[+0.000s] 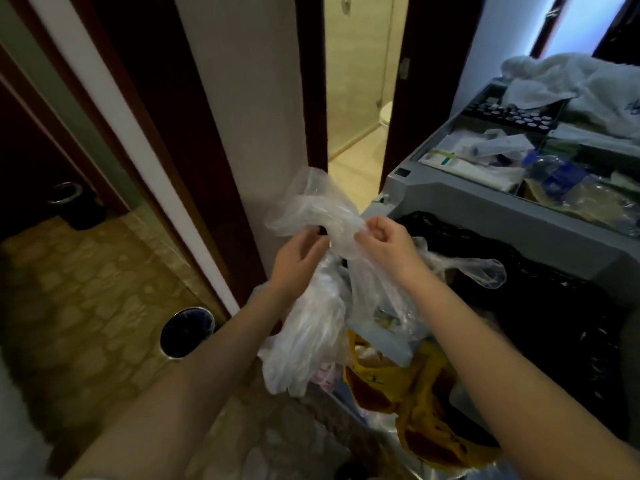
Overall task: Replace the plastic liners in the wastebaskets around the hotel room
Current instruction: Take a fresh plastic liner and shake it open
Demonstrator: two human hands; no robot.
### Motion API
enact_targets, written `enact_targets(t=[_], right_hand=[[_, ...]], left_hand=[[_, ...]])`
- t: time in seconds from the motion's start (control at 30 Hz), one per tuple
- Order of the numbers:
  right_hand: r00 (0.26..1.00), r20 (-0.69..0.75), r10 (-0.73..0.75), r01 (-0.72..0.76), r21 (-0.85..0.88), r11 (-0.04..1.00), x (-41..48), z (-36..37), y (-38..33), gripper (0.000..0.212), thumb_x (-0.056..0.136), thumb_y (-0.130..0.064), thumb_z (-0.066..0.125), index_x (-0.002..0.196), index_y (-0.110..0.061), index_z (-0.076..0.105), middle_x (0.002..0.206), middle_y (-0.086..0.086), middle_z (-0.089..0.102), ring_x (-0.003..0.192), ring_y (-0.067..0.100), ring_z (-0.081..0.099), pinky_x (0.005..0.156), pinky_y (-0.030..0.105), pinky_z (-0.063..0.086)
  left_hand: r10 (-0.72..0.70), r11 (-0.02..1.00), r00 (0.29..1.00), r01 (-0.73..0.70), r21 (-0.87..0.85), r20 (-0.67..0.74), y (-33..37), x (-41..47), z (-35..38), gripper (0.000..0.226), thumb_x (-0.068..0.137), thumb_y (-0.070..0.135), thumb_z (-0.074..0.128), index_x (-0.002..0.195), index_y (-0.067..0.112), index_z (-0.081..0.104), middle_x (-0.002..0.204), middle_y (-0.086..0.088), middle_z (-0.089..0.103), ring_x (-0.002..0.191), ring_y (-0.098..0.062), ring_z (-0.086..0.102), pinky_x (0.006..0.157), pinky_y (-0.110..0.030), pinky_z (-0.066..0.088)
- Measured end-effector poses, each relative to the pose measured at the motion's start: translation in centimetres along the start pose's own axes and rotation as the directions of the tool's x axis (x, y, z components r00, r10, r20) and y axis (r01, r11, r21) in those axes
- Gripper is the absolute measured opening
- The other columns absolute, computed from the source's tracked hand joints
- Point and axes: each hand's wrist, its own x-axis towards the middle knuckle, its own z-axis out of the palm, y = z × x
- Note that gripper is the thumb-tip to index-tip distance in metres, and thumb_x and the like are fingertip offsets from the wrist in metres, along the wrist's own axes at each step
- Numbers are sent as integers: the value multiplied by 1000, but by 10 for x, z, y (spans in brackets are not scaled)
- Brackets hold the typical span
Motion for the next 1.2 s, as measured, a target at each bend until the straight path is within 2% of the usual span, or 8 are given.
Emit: enact_targets(t=[0.17, 0.3, 0.53, 0.67, 0.83, 1.0, 1.1, 1.2], right_hand=[[948, 299, -112, 127, -32, 991, -7, 42, -11, 18, 88, -14, 67, 76, -19, 55, 66, -9, 49, 57, -2, 45, 60, 15, 39], [865, 485, -126, 212, -126, 969, -27, 84, -23, 26, 87, -19, 71, 74, -33, 53, 69, -15, 53, 60, -8, 51, 63, 11, 38], [565, 821, -80, 331, -138, 933, -101, 180, -60, 16, 86, -17, 72, 90, -26, 60, 84, -17, 59, 77, -5, 57, 67, 9, 42], [494, 866, -73, 394, -148, 907, -157, 242, -85, 25, 84, -13, 72, 103, 1, 63, 99, 16, 66, 96, 30, 63, 78, 27, 43], [353, 924, -149, 488, -46, 872, -252, 327, -109, 15, 85, -20, 70, 98, -23, 64, 92, -1, 67, 85, 14, 62, 72, 23, 49], [116, 972, -204, 616, 90, 783, -351, 416, -129, 13, 82, -13, 70, 94, -10, 67, 76, 5, 60, 70, 15, 53, 64, 27, 44], [-33, 977, -212, 682, 176, 709, -406, 465, -142, 17, 82, -10, 72, 97, -6, 67, 80, 7, 62, 75, 17, 55, 71, 32, 47], [-206, 956, -208, 685, 292, 667, -458, 511, -152, 19, 80, -10, 73, 92, -17, 60, 77, -2, 56, 72, 14, 53, 74, 32, 46]], left_hand=[[-264, 937, 929, 184, -296, -258, 1, -17, -30, 67, 90, 44, 60, 144, 18, 31, 108, -3, 68, 97, -16, 68, 85, -34, 56], [-399, 886, 854, 265, -380, -333, -9, -44, -67, 72, 87, 36, 67, 145, 17, 29, 104, -5, 68, 95, -19, 67, 84, -36, 56], [-364, 931, 765, 301, -204, -531, -20, -148, -152, 65, 86, 17, 70, 141, 20, 35, 71, 2, 56, 60, -2, 57, 53, -14, 43], [-353, 896, 629, 441, -56, -693, -30, -242, -213, 70, 85, 18, 67, 146, 18, 32, 113, -8, 62, 92, -15, 60, 72, -19, 46], [-441, 781, 384, 610, -136, -811, -42, -393, -271, 65, 89, 21, 63, 145, 14, 30, 131, -12, 54, 116, -25, 54, 95, -32, 46], [-408, 564, 132, 814, -135, -903, -52, -527, -305, 64, 89, 33, 62, 141, 9, 34, 137, -15, 42, 124, -32, 45, 103, -41, 39], [-225, 443, 223, 891, 105, -949, -48, -589, -322, 59, 85, 33, 65, 136, 10, 45, 142, -13, 35, 130, -33, 34, 105, -41, 32], [-277, 405, 338, 890, 210, -899, -54, -643, -341, 59, 81, 33, 69, 133, 12, 49, 147, -9, 35, 136, -29, 29, 108, -42, 32]])
